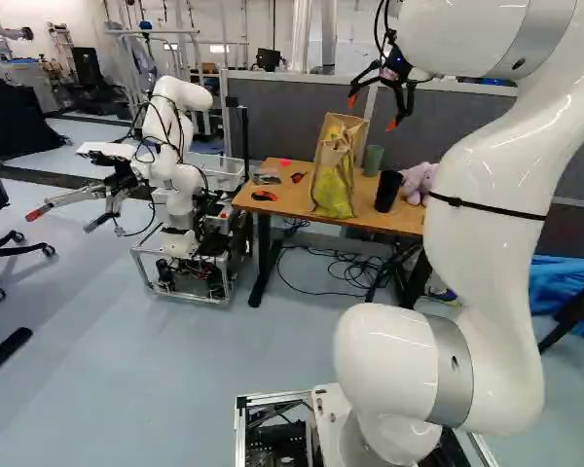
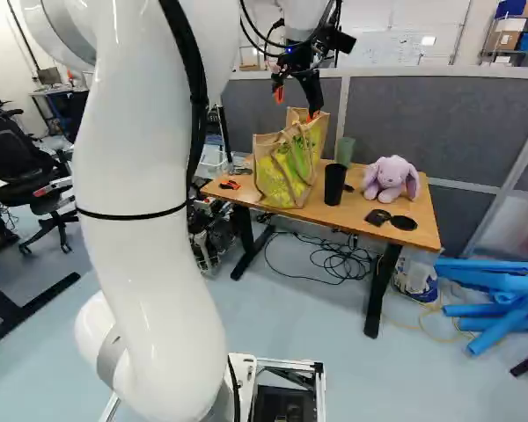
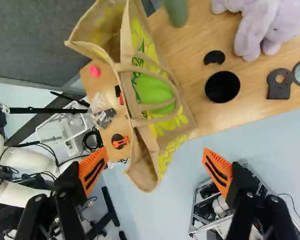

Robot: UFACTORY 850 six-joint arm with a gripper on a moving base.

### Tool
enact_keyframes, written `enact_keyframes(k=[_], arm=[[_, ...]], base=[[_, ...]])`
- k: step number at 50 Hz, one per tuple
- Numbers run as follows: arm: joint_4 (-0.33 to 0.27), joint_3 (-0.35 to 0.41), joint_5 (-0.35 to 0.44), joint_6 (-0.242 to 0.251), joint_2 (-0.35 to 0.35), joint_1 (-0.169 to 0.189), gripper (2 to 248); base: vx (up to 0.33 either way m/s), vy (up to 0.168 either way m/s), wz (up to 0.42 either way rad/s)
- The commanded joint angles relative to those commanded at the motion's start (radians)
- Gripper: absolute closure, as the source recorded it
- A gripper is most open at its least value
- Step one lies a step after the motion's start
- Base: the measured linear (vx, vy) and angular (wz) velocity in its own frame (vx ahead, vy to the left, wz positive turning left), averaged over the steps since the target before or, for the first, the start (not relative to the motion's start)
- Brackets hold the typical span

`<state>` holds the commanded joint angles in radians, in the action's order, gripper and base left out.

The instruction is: Pick up the bag on the ground and place it on the table

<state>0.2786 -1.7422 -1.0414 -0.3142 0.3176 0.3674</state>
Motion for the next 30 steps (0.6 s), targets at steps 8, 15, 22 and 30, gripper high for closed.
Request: enact_keyframes(k=[8, 15, 22, 30], arm=[[0.0, 0.0, 0.0, 0.0, 0.0, 0.0, 3], [0.0, 0.0, 0.0, 0.0, 0.0, 0.0, 3], [0.0, 0.0, 0.0, 0.0, 0.0, 0.0, 3], [0.0, 0.0, 0.0, 0.0, 0.0, 0.0, 3]], base=[[-0.355, -0.002, 0.042], [-0.314, -0.006, 0.025], [-0.194, -0.006, 0.017], [-0.001, -0.003, 0.001]])
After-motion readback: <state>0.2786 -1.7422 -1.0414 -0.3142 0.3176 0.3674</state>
